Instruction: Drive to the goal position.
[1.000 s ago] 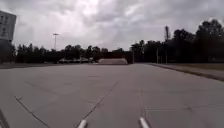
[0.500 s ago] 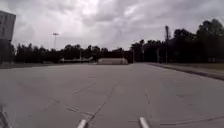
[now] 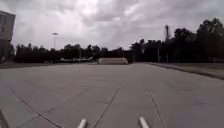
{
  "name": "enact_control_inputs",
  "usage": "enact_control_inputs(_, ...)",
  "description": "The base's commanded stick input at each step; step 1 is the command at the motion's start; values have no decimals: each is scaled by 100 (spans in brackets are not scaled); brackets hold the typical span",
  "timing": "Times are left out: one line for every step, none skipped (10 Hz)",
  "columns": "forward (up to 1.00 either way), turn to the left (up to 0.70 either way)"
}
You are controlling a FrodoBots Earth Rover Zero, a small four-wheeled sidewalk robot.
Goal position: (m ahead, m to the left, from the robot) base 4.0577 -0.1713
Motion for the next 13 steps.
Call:
enact_control_inputs(70, 0)
enact_control_inputs(70, 0)
enact_control_inputs(70, 0)
enact_control_inputs(70, 0)
enact_control_inputs(70, 0)
enact_control_inputs(70, 0)
enact_control_inputs(70, 0)
enact_control_inputs(70, 0)
enact_control_inputs(70, 0)
enact_control_inputs(70, 0)
enact_control_inputs(70, 0)
enact_control_inputs(70, 0)
enact_control_inputs(70, 0)
